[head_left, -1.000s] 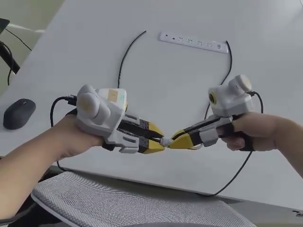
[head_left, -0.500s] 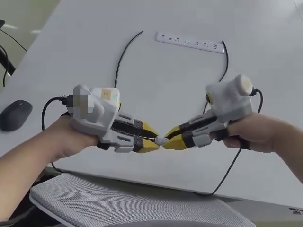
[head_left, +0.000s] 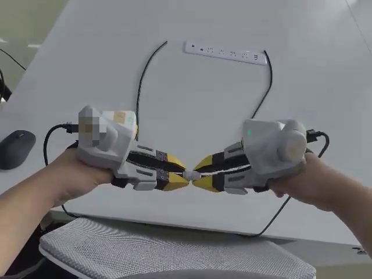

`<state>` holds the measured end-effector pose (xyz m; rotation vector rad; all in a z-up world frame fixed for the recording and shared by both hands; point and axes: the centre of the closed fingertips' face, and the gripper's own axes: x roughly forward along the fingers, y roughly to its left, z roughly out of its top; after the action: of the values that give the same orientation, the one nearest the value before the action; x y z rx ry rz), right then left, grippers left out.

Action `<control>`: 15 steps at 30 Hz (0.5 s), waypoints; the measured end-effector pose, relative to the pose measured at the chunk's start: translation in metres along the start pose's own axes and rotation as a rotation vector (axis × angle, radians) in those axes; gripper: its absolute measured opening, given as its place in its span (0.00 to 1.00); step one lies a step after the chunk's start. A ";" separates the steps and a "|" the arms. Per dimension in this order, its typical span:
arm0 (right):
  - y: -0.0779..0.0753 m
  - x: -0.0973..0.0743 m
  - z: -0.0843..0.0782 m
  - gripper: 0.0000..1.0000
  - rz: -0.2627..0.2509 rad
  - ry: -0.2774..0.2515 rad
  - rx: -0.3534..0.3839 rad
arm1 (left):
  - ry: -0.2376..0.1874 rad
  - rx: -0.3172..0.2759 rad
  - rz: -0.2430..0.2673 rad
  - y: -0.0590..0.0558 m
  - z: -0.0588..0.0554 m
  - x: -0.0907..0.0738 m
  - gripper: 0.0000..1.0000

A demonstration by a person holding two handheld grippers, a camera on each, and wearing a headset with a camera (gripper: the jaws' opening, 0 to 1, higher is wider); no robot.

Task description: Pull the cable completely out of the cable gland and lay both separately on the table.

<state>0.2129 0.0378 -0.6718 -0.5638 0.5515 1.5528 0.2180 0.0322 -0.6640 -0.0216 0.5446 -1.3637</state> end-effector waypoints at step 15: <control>-0.001 -0.003 0.000 0.08 -0.071 0.003 -0.038 | 0.000 0.006 0.015 -0.003 0.002 0.002 0.15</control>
<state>0.2142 0.0354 -0.6700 -0.6080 0.5003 1.4981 0.2163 0.0293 -0.6618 -0.0122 0.5397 -1.3505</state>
